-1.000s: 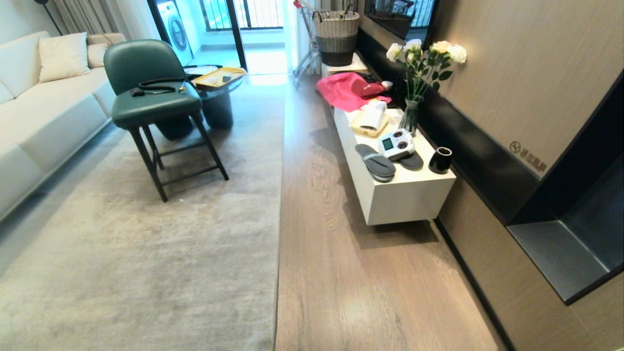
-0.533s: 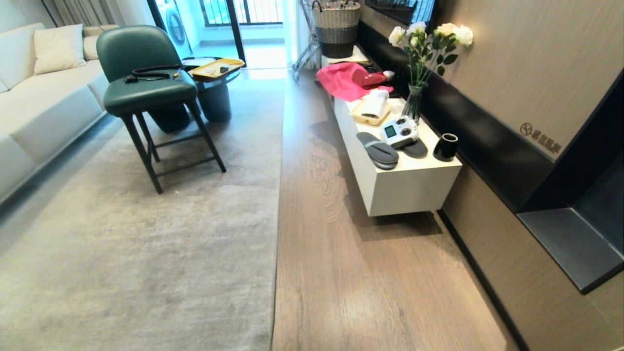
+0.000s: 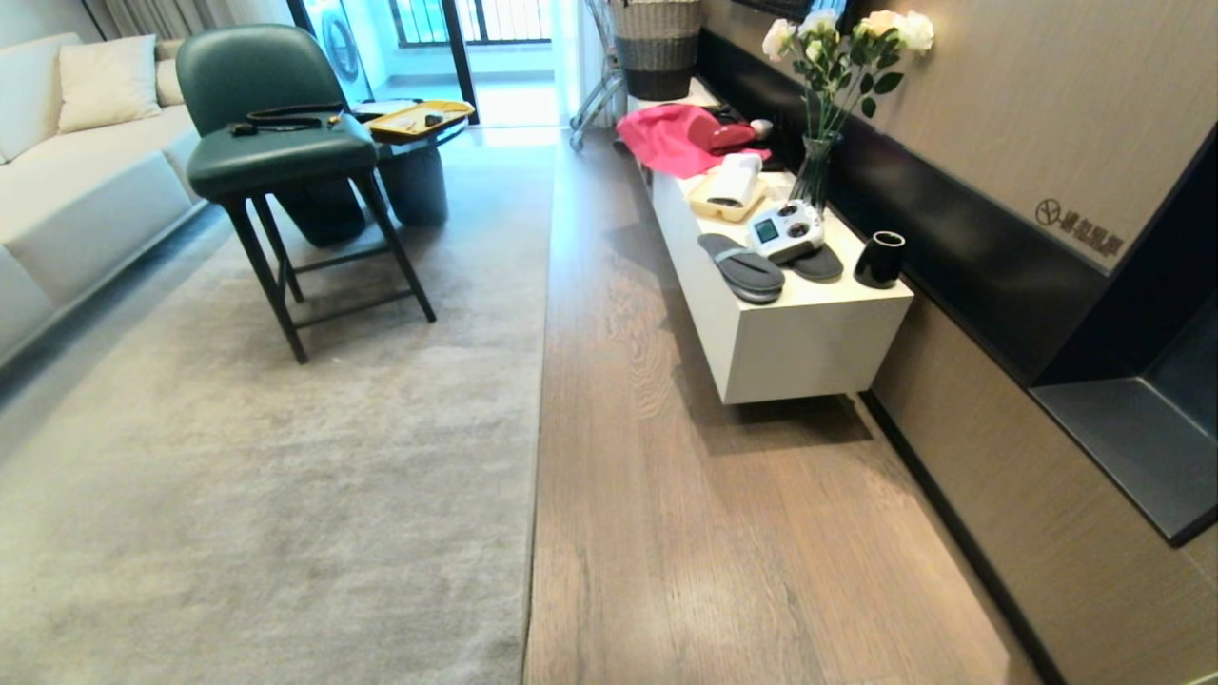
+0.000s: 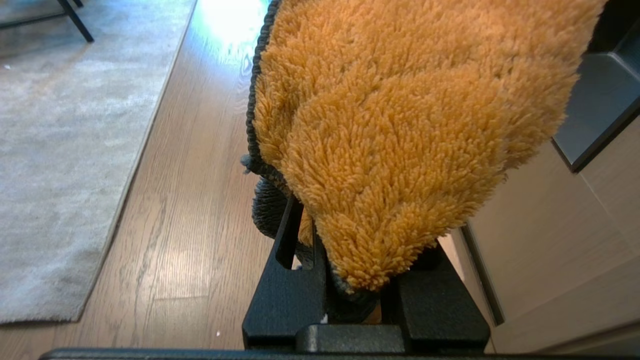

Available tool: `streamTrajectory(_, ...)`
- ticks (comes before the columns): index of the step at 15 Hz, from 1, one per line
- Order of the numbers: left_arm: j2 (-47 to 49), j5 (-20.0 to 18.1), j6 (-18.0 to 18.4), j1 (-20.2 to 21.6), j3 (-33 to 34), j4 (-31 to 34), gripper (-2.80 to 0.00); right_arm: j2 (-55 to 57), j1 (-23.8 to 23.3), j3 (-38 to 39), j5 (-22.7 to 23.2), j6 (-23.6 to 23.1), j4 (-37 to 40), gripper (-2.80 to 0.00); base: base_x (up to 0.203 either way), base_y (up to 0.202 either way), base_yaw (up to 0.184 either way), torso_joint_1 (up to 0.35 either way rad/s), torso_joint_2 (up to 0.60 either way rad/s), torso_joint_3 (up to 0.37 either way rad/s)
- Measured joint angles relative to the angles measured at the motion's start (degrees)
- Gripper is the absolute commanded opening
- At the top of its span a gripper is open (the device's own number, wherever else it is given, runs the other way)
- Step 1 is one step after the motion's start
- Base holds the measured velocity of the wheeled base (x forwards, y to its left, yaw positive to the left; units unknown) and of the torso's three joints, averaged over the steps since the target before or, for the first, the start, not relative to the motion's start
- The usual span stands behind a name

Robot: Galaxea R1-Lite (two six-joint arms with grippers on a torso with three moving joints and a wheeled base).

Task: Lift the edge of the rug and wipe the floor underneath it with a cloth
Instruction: Put down the rag

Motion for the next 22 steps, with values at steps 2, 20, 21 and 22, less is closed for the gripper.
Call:
streamTrajectory(2,0.0,0.0,0.0,0.0,0.0,0.0,-2.8,0.0,0.0,0.0,0.0,0.0,-0.1,-2.8,0.0,0.0,0.0,0.0,0.0,0.0)
streamTrajectory(20,0.0,0.0,0.0,0.0,0.0,-0.1,-2.8,0.0,0.0,1.1,0.1,0.0,-3.2,-2.8,0.0,0.0,0.0,0.006,0.02,0.019)
streamTrajectory(21,0.0,0.0,0.0,0.0,0.0,0.0,-2.8,0.0,0.0,1.1,0.0,0.0,-3.2,-2.8,0.0,0.0,0.0,0.0,0.0,0.0)
streamTrajectory(22,0.0,0.0,0.0,0.0,0.0,0.0,-2.8,0.0,0.0,1.1,0.0,0.0,-3.2,-2.8,0.0,0.0,0.0,0.0,0.0,0.0)
